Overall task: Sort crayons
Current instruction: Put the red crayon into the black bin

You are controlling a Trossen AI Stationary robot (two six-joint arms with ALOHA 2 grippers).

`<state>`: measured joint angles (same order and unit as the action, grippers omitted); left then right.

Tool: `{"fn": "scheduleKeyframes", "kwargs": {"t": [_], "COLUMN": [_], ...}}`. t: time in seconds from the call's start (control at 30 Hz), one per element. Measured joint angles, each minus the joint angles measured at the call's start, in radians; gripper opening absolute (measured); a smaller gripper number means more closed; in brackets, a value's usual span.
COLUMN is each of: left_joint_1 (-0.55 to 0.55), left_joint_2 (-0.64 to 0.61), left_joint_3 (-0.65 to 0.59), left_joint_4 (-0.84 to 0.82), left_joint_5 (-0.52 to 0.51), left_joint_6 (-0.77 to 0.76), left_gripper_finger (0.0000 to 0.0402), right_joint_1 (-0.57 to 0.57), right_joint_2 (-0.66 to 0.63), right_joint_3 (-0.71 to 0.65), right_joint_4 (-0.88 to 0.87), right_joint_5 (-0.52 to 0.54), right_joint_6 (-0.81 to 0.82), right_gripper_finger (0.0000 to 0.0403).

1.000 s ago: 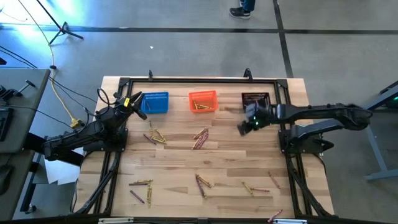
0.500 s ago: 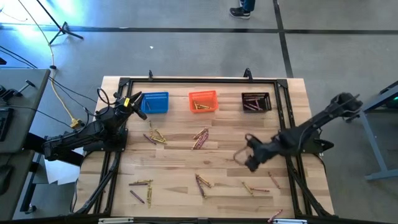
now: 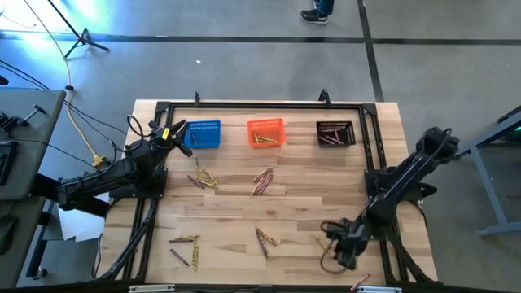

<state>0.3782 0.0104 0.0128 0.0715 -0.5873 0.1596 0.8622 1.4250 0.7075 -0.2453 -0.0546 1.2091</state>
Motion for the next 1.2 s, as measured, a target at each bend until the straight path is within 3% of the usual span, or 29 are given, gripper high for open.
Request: {"fn": "scheduleKeyframes", "kwargs": {"t": [0.17,0.37,0.6,1.2], "left_joint_1": [0.000,0.000,0.000,0.000], "left_joint_2": [0.000,0.000,0.000,0.000], "left_joint_3": [0.000,0.000,0.000,0.000], "left_joint_4": [0.000,0.000,0.000,0.000], "left_joint_5": [0.000,0.000,0.000,0.000], "left_joint_6": [0.000,0.000,0.000,0.000], "left_gripper_finger": [0.0060,0.0060,0.0060,0.0060], "right_joint_1": [0.052,0.070,0.070,0.067], "right_joint_2": [0.104,0.213,0.275,0.290], "right_joint_3": [0.065,0.205,0.339,0.305], "right_joint_4": [-0.039,-0.261,-0.518,-0.529], "right_joint_5": [-0.037,-0.047,0.031,0.116], "right_joint_6": [-0.099,-0.249,-0.380,-0.346], "right_gripper_finger": [0.0112,0.0112,0.0112,0.0112]}}
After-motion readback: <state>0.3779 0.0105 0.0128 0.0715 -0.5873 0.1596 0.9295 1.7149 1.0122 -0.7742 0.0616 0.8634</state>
